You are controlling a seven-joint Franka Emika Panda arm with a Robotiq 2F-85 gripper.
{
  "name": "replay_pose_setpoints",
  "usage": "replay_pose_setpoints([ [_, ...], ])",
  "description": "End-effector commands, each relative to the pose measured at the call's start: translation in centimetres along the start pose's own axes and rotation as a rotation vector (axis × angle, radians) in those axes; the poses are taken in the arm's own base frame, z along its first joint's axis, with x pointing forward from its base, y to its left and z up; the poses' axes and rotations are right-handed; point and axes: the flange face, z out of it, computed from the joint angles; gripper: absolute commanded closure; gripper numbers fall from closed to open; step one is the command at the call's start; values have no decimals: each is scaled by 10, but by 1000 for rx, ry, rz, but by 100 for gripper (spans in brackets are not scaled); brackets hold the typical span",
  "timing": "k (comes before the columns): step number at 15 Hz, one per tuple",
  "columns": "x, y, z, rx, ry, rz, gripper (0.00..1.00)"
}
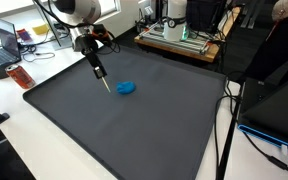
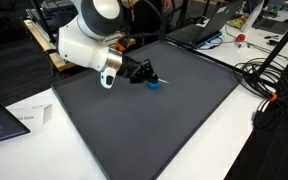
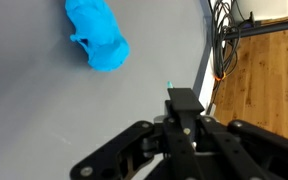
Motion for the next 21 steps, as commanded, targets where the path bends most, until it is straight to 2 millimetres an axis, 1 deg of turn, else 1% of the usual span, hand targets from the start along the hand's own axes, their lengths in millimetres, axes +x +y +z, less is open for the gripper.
replay_pose_setpoints([
  [1, -11, 14, -1, 36, 27, -7, 97],
  [5, -28, 26, 10, 58, 39, -27, 97],
  [9, -45, 39, 29, 58, 34, -52, 97],
  [11, -50, 41, 35, 86, 48, -57, 97],
  [16, -52, 36, 42, 146, 100, -76, 97],
  [21, -49, 38, 49, 164, 142, -86, 97],
])
